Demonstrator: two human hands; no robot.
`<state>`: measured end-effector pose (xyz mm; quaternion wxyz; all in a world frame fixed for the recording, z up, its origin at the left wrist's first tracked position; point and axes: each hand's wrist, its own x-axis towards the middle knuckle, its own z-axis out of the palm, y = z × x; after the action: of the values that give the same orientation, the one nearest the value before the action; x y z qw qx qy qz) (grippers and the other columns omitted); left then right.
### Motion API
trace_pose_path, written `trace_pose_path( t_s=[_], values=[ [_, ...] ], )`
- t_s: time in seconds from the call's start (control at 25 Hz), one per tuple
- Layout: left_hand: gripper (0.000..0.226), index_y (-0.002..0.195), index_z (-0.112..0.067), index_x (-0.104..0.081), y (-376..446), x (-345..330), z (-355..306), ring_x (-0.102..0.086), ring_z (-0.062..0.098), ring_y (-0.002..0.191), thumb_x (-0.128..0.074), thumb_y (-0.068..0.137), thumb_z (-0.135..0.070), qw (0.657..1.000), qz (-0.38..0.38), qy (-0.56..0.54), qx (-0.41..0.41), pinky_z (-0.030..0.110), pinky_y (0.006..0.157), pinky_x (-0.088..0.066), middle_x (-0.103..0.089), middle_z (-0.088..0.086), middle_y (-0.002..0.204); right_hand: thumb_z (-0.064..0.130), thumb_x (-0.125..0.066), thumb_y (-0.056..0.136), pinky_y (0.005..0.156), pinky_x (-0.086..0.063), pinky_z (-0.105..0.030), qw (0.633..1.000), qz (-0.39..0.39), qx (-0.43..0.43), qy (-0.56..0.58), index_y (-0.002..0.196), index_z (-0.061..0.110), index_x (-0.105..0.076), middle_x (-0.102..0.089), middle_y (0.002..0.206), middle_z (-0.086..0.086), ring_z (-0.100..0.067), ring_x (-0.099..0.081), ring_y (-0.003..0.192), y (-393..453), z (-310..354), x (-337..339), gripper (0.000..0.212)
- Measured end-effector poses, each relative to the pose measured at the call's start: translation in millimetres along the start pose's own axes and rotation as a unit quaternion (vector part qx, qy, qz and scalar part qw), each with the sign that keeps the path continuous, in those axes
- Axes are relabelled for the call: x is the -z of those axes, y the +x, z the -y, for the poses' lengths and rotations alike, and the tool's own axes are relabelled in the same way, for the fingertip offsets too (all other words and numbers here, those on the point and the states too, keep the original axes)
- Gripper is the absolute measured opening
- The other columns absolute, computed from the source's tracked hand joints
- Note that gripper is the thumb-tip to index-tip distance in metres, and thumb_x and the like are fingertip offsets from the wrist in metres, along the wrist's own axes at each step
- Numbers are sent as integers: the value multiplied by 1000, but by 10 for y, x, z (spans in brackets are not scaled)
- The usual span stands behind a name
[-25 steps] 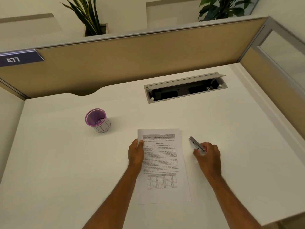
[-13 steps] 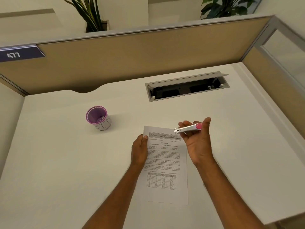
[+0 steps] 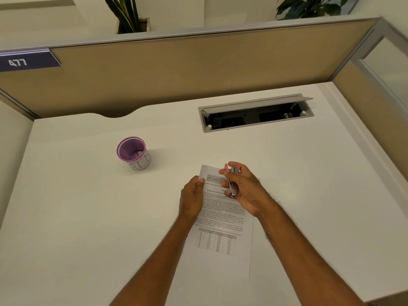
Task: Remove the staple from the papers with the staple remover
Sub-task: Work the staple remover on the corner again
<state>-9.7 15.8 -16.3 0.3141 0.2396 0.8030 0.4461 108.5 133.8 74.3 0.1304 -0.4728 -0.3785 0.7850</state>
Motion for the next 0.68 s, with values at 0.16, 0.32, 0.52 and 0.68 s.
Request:
trace_pose_path(
  t_s=[0.16, 0.32, 0.52, 0.68],
  values=[
    [38, 91, -13, -58, 2, -3, 6, -71, 24, 72, -39, 108, -41, 1000, -5, 10, -18, 40, 64, -61, -71, 4, 83, 55, -55, 99, 58, -47, -15, 955, -37, 117, -270, 130, 37, -50, -69, 109, 2, 0, -62, 69, 50, -16, 5, 37],
    [37, 88, -18, -57, -7, 0, 12, -70, 21, 70, -38, 108, -42, 999, -3, 30, -33, 37, 61, -59, -70, 0, 80, 58, -48, 100, 79, -51, -17, 879, -17, 217, -424, 137, 36, -48, -61, 126, 14, -2, -63, 105, 130, 67, 24, 43],
    [38, 96, -18, -60, -25, 8, -17, -70, 18, 72, -36, 107, -46, 997, 7, 58, -55, 38, 63, -61, -71, -1, 84, 40, -73, 92, 105, -45, -41, 753, -13, 301, -585, 136, 35, -55, -62, 136, 7, -16, -56, 122, 280, 145, 64, 48],
    [34, 97, -21, -59, -51, 18, -49, -68, 17, 68, -37, 107, -46, 993, 13, 79, -82, 38, 61, -60, -69, -3, 80, 40, -73, 91, 105, -36, -41, 723, 36, 285, -628, 134, 35, -58, -63, 136, 8, -16, -54, 121, 376, 181, 89, 46]
  ],
)
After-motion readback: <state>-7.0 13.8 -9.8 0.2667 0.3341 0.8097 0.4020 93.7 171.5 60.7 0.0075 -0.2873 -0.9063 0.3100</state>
